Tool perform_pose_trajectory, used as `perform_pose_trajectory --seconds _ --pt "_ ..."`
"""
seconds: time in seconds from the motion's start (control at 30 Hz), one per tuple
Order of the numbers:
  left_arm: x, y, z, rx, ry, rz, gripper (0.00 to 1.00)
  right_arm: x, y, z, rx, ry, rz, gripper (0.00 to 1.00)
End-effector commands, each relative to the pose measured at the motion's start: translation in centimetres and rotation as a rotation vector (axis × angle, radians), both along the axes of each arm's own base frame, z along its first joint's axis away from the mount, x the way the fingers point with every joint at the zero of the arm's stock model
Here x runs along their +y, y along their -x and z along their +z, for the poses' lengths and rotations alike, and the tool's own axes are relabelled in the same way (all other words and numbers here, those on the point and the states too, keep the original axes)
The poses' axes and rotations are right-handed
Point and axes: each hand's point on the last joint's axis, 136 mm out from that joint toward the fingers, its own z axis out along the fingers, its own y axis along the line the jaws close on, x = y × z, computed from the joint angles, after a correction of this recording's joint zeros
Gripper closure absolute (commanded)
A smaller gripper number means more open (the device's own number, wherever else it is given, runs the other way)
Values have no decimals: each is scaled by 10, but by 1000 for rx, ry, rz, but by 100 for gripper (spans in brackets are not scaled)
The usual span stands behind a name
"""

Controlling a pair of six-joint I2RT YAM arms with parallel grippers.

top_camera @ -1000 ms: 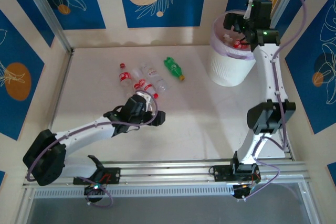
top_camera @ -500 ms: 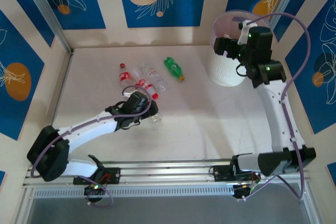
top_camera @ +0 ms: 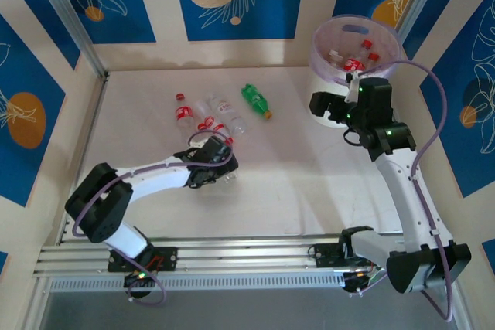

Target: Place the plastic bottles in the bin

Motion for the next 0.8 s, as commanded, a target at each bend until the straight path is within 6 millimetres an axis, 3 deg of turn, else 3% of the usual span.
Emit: perform_pose_trajectory --seconds 0.0,0.17,0.4,0.6,0.77 --pt "-3 3 -2 8 -26 -2 2 11 9 -1 5 -50 23 1" --pt "-8 6 -4 7 -39 -14 14 18 15 -17 46 -67 35 0" --pt "-1 9 -7 11 -101 -37 30 21 24 -21 53 -65 40 0" --pt "0 7 17 -65 -102 -81 33 27 33 -12 43 -87 74 0" --pt "-3 5 46 -162 -84 -168 33 48 40 -6 48 -145 163 0"
